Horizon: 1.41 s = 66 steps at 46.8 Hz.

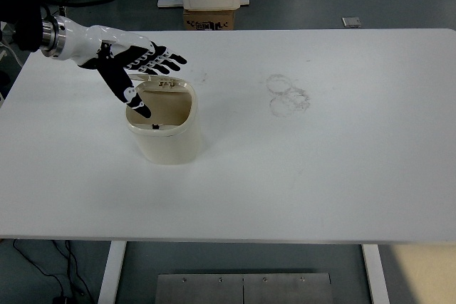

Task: Close trash bin

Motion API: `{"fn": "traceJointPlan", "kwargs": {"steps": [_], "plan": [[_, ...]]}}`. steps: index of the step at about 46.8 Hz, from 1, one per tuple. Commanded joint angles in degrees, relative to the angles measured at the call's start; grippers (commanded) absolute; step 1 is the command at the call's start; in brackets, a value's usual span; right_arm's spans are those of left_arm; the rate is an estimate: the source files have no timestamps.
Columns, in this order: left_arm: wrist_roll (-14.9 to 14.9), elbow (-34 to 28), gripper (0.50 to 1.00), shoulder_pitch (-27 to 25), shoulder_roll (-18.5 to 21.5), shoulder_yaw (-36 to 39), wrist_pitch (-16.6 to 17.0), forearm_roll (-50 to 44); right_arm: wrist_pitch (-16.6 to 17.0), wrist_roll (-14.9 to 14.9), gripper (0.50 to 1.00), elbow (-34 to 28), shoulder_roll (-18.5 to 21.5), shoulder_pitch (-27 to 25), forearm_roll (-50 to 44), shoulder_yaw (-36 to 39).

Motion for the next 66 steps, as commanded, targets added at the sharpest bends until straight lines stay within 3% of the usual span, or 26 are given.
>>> {"fn": "traceJointPlan", "kwargs": {"steps": [1,66], "plan": [[0.01,-0.57,1.0,0.42,-0.01,0.01,0.0,0.0,0.0,0.0,0.991,0.0,0.0,0.0,0.04,0.0],[0.09,-1.27,1.0,5.79,0.08,0.54,0.0,0.18,0.0,0.0,0.991,0.0,0.0,0.0,0.04,0.0]]}}
